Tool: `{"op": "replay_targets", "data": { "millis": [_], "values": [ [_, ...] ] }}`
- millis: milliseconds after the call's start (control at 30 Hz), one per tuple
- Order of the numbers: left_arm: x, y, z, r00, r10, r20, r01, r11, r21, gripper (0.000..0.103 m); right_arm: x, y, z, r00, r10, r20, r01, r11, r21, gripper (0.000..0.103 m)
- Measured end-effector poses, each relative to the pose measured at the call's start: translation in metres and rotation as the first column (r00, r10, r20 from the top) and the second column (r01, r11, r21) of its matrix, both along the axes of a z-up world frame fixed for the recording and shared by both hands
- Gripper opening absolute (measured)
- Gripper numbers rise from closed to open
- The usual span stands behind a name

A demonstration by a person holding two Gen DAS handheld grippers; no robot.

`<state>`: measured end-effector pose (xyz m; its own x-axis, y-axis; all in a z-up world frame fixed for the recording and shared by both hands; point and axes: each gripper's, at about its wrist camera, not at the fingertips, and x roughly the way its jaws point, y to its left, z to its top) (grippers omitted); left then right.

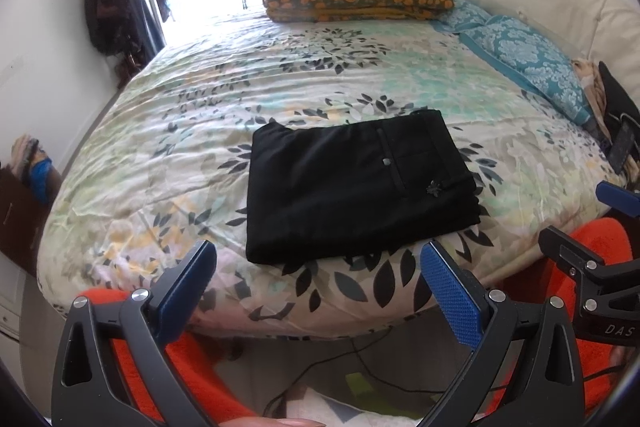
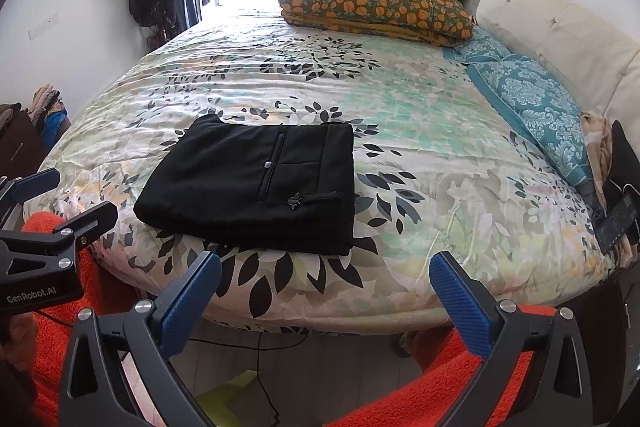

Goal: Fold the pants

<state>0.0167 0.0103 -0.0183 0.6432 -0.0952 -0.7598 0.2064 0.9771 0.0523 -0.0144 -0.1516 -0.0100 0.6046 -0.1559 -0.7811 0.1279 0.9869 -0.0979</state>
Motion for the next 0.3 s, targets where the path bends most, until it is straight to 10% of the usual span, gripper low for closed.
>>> {"op": "replay_targets", "data": {
  "millis": [300],
  "values": [
    [-0.0005, -0.0022, -0.0031, 1.0, -0.001, -0.022, 0.002, 1.0, 0.001, 0.102, 0.0007, 0.0013, -0.0017, 1.0, 0.009, -0.004, -0.009, 1.0, 0.0, 0.103]
  ]
}}
